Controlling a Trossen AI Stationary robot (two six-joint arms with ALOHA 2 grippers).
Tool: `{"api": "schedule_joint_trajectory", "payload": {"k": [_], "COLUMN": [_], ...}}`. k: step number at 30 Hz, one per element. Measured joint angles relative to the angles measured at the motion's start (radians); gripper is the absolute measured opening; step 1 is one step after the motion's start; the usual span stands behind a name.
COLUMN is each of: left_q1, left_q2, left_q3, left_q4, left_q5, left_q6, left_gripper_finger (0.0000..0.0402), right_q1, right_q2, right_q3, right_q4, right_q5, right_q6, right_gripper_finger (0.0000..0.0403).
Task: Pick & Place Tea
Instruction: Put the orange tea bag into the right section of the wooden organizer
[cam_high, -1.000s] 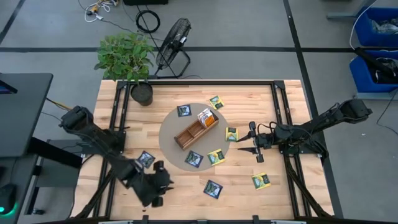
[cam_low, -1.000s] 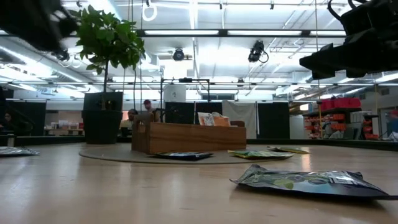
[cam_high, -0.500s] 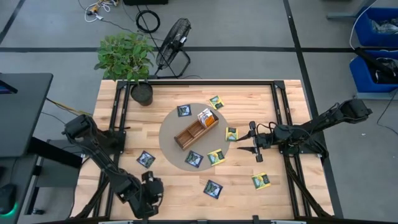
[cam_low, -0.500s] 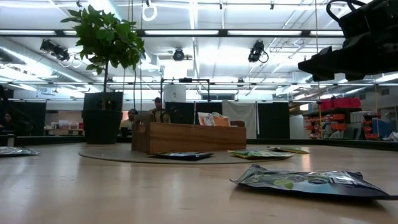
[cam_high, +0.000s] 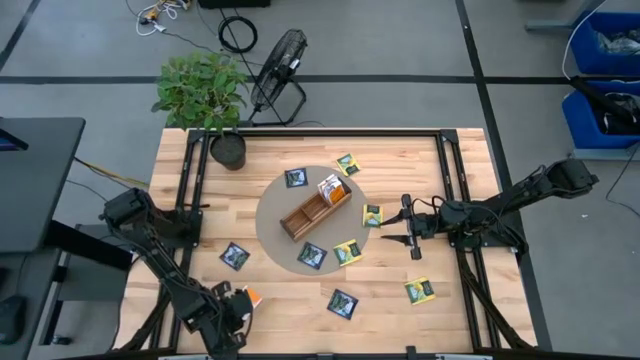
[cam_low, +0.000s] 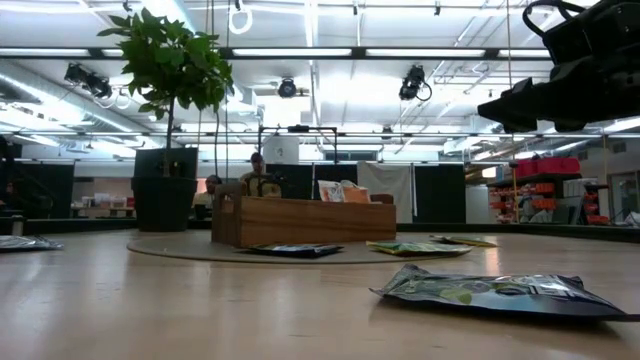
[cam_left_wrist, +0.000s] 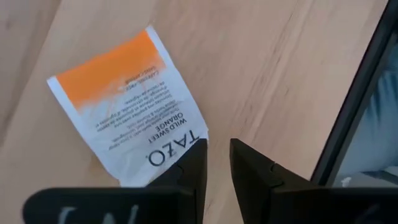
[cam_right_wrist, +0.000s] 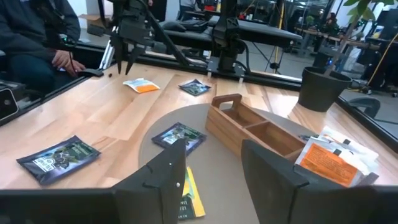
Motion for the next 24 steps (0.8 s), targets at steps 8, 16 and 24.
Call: {"api": "schedule_joint_trajectory", "payload": {"k": [8,16,24], "left_q1": [0.002,0.021,0.035], "left_q2": [0.0,0.0,0.065], "left_q3": [0.0,0.0,0.001], "left_q4": [0.003,0.006,0.032], "left_q5": [-0.036,-0.016,0.152], "left_q6": [0.029,-0.033,-0.054], "left_gripper_finger": [0.0068,0.0079,0.0162], "right_q1": [0.0,0.0,0.0], "right_q2": [0.0,0.0,0.0], "right_q3": [0.0,0.0,0.0], "right_q4": [-0.006,-0.017,-0.028], "right_q5": [0.0,0.0,0.0], "right_q6": [0.012,0.015,0.012], "right_gripper_finger": [0.0165,0.0165,0.0165]}}
